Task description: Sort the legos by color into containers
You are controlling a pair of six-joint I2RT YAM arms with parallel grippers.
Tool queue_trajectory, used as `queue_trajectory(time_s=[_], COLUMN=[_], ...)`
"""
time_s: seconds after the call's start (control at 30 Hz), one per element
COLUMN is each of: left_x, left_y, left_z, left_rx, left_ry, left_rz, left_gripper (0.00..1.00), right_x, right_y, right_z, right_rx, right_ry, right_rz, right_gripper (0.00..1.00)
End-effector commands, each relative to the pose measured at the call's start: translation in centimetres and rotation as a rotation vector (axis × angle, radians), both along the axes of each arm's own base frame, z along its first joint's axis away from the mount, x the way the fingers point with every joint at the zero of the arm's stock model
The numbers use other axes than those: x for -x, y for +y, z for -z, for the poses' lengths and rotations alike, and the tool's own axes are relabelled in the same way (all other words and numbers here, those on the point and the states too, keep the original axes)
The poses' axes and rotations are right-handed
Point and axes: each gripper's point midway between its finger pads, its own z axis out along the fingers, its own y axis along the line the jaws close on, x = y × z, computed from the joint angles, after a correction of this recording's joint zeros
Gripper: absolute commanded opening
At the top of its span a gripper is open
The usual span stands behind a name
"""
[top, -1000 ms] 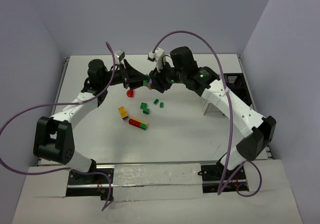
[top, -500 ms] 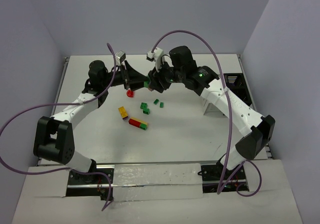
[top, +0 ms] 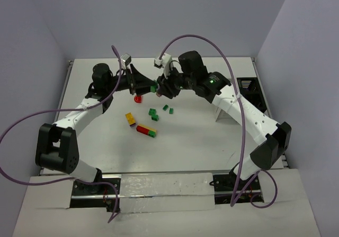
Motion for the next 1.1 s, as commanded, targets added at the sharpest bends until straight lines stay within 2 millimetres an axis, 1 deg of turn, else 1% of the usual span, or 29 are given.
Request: queue_trajectory(time_s=[0.0,0.03,0.07,0.13,0.17,0.2,0.23,0.27,0.3,0.33,0.37,0.4,0.43,0.47,0.53,0.57,0.6,0.7,0.8,0.97,1.03,1.07], left_x=[-2.2,-2.5,-2.9,-3.8,-3.9,-4.0,-4.4,-4.5,-4.6,-4.8,-4.6,-5.1,-4.5,-4.9,-4.8,-4.7,-4.3,-4.4,-5.0,-5.4,-5.4,-5.3], left_y=[2.8,3.0,3.3,3.9,3.9,3.9,4.0,3.9,3.9,3.9,3.3,3.1,2.1,1.8,1.0,0.2,-0.5,-1.5,-1.7,-2.2,-2.5,-2.9], left_z=[-3.3,-3.3,-3.3,-2.9,-2.9,-2.8,-2.3,-1.8,-1.7,-1.2,-0.9,-1.0,0.3,0.5,1.2,1.3,1.2,1.0,1.1,1.3,1.3,1.5], left_rx=[-0.016,-0.024,-0.031,-0.069,-0.086,-0.091,-0.131,-0.173,-0.189,-0.233,-0.268,-0.314,-0.384,-0.445,-0.524,-0.558,-0.563,-0.558,-0.559,-0.557,-0.555,-0.556], left_ry=[-0.168,-0.179,-0.189,-0.225,-0.250,-0.232,-0.257,-0.317,-0.306,-0.362,-0.390,-0.431,-0.461,-0.491,-0.563,-0.606,-0.631,-0.646,-0.637,-0.649,-0.659,-0.668], left_rz=[-0.089,-0.096,-0.104,-0.120,-0.120,-0.124,-0.140,-0.143,-0.154,-0.157,-0.147,-0.174,-0.140,-0.161,-0.158,-0.161,-0.156,-0.153,-0.156,-0.157,-0.155,-0.144], left_gripper=[0.00,0.00,0.00,0.00,0.00,0.00,0.00,0.00,0.00,0.00,0.00,0.00,0.00,0.00,0.00,0.00,0.00,0.00,0.00,0.00,0.00,0.00], right_x=[0.8,0.8,0.6,0.4,-0.2,-0.7,-1.6,-1.9,-2.5,-3.0,-3.5,-4.3,-4.7,-5.3,-6.3,-6.8,-7.5,-9.0,-10.4,-12.1,-12.7,-13.0], right_y=[-4.2,-4.9,-5.9,-8.4,-10.0,-11.1,-13.8,-15.6,-17.3,-19.2,-21.1,-24.3,-26.3,-29.4,-32.7,-35.0,-36.3,-38.7,-40.2,-42.6,-43.1,-43.4], right_z=[0.4,0.7,0.4,0.7,1.1,0.7,0.8,0.6,0.6,0.4,0.2,0.1,0.1,0.1,0.6,0.6,1.3,2.4,3.2,4.3,5.1,5.6], right_rx=[0.066,0.071,0.068,0.070,0.075,0.068,0.078,0.082,0.083,0.083,0.089,0.096,0.110,0.118,0.135,0.141,0.148,0.154,0.173,0.201,0.202,0.206], right_ry=[-0.018,-0.013,-0.018,-0.002,0.011,0.002,-0.003,-0.013,-0.013,-0.017,-0.023,-0.020,-0.014,-0.007,0.010,0.010,0.031,0.058,0.066,0.061,0.074,0.082], right_rz=[0.074,0.087,0.110,0.160,0.200,0.233,0.304,0.347,0.396,0.446,0.490,0.576,0.623,0.704,0.794,0.852,0.890,0.957,0.998,1.063,1.066,1.068], right_gripper=[0.00,0.00,0.00,0.00,0.00,0.00,0.00,0.00,0.00,0.00,0.00,0.00,0.00,0.00,0.00,0.00,0.00,0.00,0.00,0.00,0.00,0.00])
